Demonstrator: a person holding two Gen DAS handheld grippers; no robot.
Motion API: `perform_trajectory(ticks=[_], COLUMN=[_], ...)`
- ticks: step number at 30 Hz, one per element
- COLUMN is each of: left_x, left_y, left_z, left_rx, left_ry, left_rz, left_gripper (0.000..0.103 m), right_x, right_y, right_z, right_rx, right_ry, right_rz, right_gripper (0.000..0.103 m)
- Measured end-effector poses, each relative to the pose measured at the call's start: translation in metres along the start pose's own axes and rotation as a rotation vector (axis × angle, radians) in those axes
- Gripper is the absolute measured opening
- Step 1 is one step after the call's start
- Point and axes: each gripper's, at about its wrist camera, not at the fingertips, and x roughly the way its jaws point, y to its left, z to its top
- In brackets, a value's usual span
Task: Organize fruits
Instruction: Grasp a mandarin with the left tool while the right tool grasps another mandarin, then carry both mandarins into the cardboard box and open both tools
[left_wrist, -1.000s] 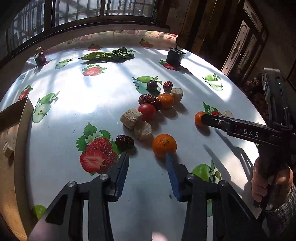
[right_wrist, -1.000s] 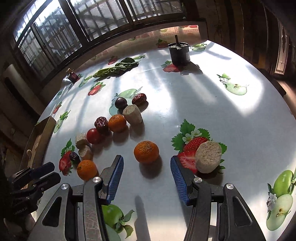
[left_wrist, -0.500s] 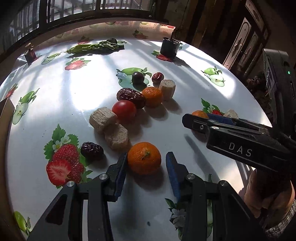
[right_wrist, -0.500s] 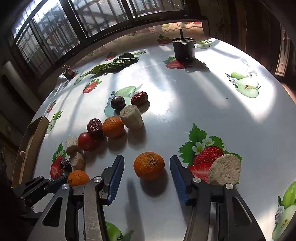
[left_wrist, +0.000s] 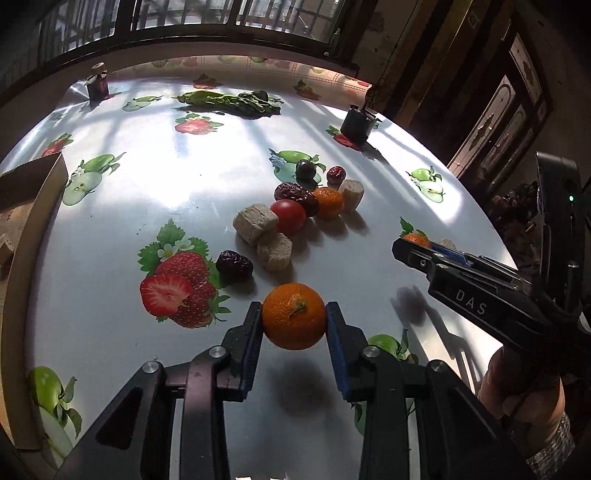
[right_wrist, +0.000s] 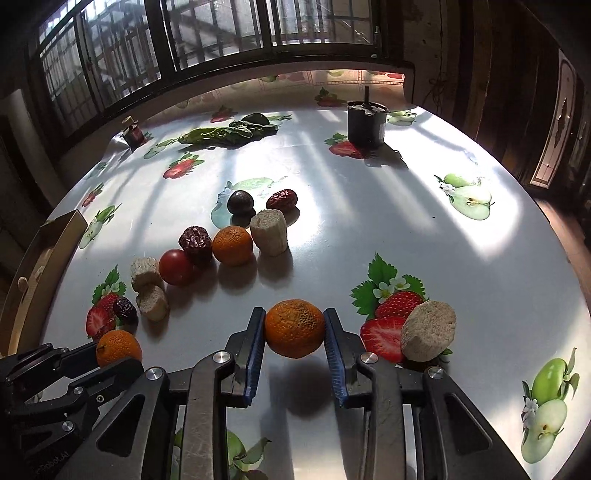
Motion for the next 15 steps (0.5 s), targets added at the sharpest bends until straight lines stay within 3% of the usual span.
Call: perform_trajectory(ticks=[4, 7, 11, 15], left_x=[-0.036, -0.062, -0.103, -0.132], left_y=[0.030, 0.065, 0.124, 0.182], left_z=[-0.015, -0.023, -0.030, -0.032], left_rx=[-0.086, -0.157, -0.259, -0.304], left_ry=[-0.053, -0.083, -0.144, -0.169], left_rz=[-0.009, 0.032, 0.105, 0.227], left_gripper=[0.032, 0.033, 0.033, 0.033], right_x=[-0.022, -0.037, -0.050, -0.058], right_y=[0.019, 0.043, 0.087, 0.141], right_z=[-0.001, -0.002, 0.001, 0.004], right_rx=[-0.022, -0.059, -0.114, -0.191], right_ry=[-0.027, -0.044, -0.049, -0.047], right_rz=[0.029, 0.063, 0.129, 0.193], right_gripper=[0.033, 0.033, 0.033, 0.033])
